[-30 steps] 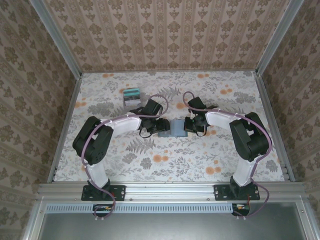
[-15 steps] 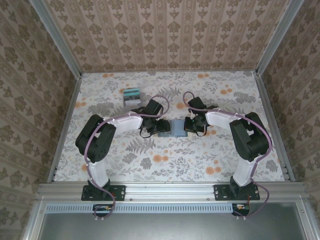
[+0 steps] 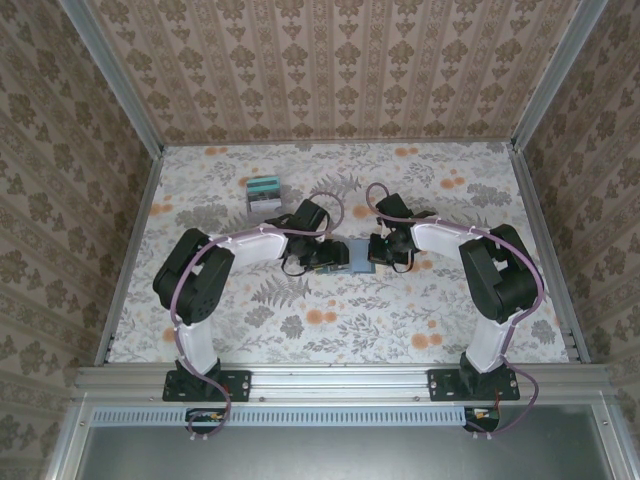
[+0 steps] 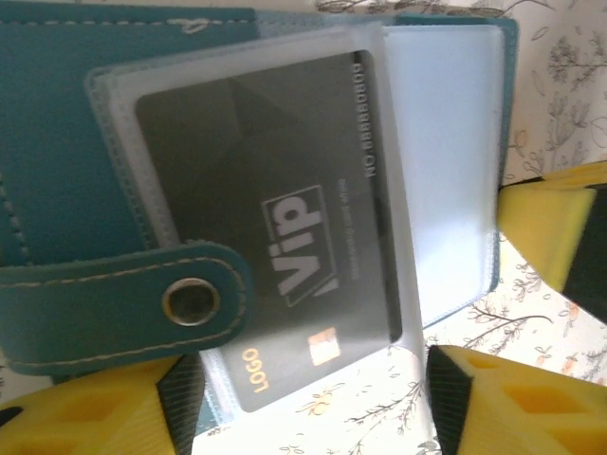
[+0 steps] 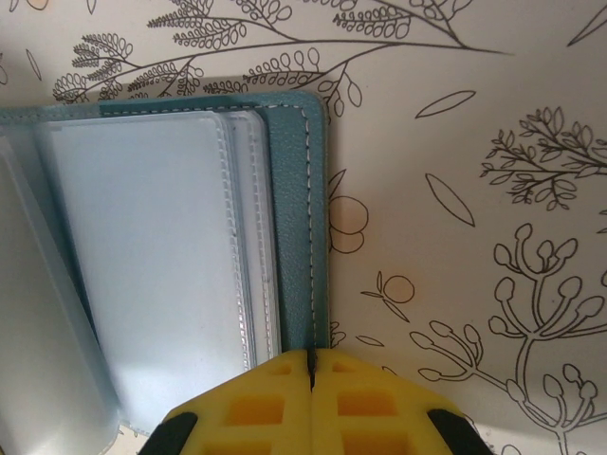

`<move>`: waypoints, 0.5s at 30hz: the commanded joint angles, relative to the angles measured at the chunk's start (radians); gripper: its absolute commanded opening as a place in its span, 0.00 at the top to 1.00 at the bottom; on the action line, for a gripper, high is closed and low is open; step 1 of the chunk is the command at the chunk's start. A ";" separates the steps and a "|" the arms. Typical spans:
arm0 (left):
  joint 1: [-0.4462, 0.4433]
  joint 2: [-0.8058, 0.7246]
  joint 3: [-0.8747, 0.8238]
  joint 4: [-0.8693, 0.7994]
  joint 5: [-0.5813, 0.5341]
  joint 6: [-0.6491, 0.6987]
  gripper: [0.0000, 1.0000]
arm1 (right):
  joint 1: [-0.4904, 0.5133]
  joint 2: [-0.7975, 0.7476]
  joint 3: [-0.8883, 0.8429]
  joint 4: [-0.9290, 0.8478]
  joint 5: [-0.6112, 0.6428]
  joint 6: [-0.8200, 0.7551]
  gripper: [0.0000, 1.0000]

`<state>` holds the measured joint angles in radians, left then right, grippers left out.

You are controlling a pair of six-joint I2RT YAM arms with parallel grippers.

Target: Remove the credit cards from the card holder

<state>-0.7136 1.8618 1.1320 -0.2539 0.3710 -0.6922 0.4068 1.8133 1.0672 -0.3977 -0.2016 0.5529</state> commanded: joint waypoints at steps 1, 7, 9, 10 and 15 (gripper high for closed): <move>-0.018 -0.010 0.037 0.026 0.039 0.028 0.30 | 0.006 0.030 -0.015 0.003 -0.018 0.009 1.00; -0.028 -0.018 0.081 -0.018 0.033 0.057 0.26 | 0.006 0.032 -0.016 0.002 -0.018 0.009 1.00; -0.033 -0.016 0.100 -0.039 0.029 0.070 0.23 | 0.006 0.034 -0.014 0.002 -0.018 0.010 1.00; -0.036 -0.016 0.105 -0.047 0.026 0.077 0.21 | 0.006 0.035 -0.016 0.002 -0.018 0.011 1.00; -0.038 -0.026 0.120 -0.079 0.006 0.096 0.09 | 0.006 0.041 -0.003 -0.004 -0.018 0.011 1.00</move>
<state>-0.7357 1.8614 1.2209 -0.3149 0.3653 -0.6300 0.4068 1.8133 1.0672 -0.3973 -0.2016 0.5533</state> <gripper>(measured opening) 0.888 0.066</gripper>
